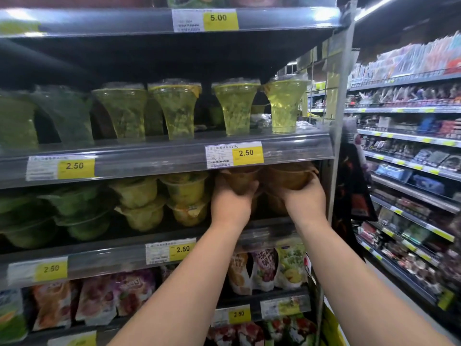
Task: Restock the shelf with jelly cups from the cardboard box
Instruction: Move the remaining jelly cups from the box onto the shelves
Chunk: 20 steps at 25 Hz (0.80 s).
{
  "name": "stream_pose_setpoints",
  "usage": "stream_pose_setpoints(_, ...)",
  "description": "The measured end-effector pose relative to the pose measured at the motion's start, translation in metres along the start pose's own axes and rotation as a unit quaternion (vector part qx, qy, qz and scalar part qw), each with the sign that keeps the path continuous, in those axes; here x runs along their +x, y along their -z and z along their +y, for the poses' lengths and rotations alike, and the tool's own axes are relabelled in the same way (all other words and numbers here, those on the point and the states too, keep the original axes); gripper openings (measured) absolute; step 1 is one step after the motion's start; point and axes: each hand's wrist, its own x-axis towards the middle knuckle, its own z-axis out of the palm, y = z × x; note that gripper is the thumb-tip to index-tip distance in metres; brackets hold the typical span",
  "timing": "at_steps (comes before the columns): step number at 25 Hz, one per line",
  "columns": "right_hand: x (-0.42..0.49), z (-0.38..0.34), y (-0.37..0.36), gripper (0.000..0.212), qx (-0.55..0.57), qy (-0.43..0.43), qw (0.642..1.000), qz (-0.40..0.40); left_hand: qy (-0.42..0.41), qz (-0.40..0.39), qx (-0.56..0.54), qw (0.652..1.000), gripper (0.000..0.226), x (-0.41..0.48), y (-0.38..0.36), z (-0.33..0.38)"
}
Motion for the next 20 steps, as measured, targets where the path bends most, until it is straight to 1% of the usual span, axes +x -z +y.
stream_pose_setpoints(3, -0.001, 0.001, 0.004, 0.065, 0.009, 0.003, 1.000, -0.006, -0.002, 0.007, -0.014, 1.000, 0.056, -0.002, 0.002, -0.001)
stream_pose_setpoints(9, -0.007, -0.003, 0.008, 0.057, -0.016, 0.009, 0.999, -0.028, 0.011, 0.000, -0.004, 1.000, 0.061, -0.005, 0.005, -0.002)
stream_pose_setpoints(10, -0.008, -0.002, 0.009, 0.060, -0.028, 0.016, 0.999, -0.029, 0.007, -0.002, -0.002, 1.000, 0.062, -0.006, 0.006, -0.002)
stream_pose_setpoints(13, -0.013, 0.001, 0.009, 0.078, -0.073, 0.022, 0.997, -0.027, -0.010, -0.013, 0.016, 1.000, 0.067, -0.012, 0.011, -0.004)
stream_pose_setpoints(16, -0.027, 0.001, 0.009, 0.091, -0.093, 0.021, 0.995, -0.017, -0.020, -0.022, 0.013, 0.999, 0.070, -0.018, 0.019, -0.003)
stream_pose_setpoints(20, -0.058, -0.009, 0.012, 0.104, -0.113, 0.000, 0.993, -0.010, -0.021, -0.034, 0.002, 0.999, 0.069, -0.042, 0.044, 0.007)
